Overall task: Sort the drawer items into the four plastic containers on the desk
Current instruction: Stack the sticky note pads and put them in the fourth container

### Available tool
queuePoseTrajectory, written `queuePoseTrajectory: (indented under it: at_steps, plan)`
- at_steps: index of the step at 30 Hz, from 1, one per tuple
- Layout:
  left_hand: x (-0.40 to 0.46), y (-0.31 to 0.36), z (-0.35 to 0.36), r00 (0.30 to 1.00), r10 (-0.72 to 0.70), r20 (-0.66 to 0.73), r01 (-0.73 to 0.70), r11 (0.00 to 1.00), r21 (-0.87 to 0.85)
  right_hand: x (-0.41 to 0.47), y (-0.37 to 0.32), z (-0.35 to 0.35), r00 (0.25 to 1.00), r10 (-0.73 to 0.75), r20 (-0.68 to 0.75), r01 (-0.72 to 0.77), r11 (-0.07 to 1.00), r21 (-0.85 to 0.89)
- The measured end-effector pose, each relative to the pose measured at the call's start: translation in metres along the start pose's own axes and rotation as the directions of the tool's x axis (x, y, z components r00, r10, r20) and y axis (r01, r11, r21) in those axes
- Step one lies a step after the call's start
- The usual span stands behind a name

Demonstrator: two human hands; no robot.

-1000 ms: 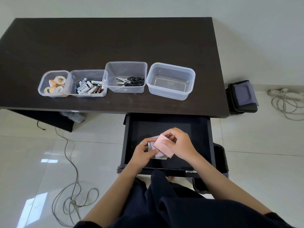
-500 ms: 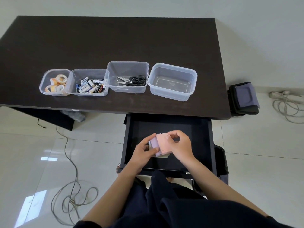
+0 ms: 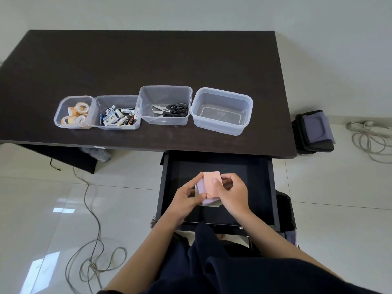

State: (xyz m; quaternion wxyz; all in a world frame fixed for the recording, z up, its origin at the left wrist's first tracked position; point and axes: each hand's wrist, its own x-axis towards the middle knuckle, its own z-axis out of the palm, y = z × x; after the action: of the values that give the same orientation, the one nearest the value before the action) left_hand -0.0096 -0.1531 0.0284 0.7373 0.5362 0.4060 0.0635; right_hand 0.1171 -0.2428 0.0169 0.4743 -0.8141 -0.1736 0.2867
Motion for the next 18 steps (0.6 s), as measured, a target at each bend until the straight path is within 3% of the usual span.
queuePoseTrajectory:
  at_steps: [9, 18]
  plan:
    - [0.007, 0.029, -0.001, 0.997, 0.083, -0.006, -0.083, 0.997, 0.010, -0.001, -0.017, -0.007, 0.947, -0.005, 0.321, -0.095, 0.951, 0.295]
    - [0.014, 0.060, -0.003, 0.985, 0.170, 0.006, -0.170, 0.985, 0.012, 0.015, -0.054, -0.012, 0.943, -0.174, 0.282, 0.060, 0.927, 0.370]
